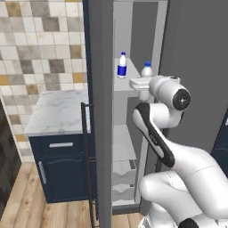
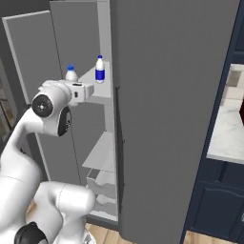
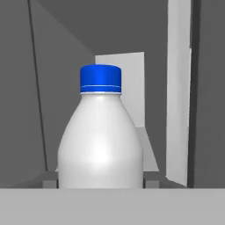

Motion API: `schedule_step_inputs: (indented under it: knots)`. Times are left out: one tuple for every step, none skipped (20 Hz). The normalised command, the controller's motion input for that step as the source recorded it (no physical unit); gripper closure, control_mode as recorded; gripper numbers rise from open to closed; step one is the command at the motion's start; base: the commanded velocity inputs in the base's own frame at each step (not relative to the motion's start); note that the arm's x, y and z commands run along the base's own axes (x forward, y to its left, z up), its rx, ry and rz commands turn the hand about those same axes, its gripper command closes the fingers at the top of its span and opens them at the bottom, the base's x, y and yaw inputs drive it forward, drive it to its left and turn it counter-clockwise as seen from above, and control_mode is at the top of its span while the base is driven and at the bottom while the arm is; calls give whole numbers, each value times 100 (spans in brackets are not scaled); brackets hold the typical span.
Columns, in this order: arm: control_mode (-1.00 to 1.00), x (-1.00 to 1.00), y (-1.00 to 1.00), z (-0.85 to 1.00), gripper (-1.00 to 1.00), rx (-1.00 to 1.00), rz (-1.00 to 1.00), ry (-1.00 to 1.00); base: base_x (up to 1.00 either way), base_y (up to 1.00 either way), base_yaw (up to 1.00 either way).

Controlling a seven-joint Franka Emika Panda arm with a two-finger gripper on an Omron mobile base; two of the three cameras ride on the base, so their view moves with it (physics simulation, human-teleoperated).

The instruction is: Take the bottled waters from the counter and place them in the freezer to freeze. Close the freezer door after placing the bottles.

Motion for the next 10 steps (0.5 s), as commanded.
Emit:
schedule_step_inputs:
  knots:
    - [-100,0,1,0,100,0,-17,-4,0,0,0]
    - [-100,0,8,0,100,0,-15,-7,0,0,0]
    - [-100,0,21,0,100,-1,-11,-12,0,0,0]
    - [-100,0,6,0,100,-1,-4,-19,0,0,0]
    - [-100,0,0,0,100,-1,-2,-20,0,0,0]
    - [-100,2,10,0,100,0,-2,-7,0,0,0]
    - [-100,2,0,0,100,0,0,-9,0,0,0]
    - [-100,2,0,0,100,0,0,-11,0,0,0]
    - [-100,5,0,0,100,0,0,-15,0,0,0]
    - [-100,6,0,0,100,0,0,-12,0,0,0]
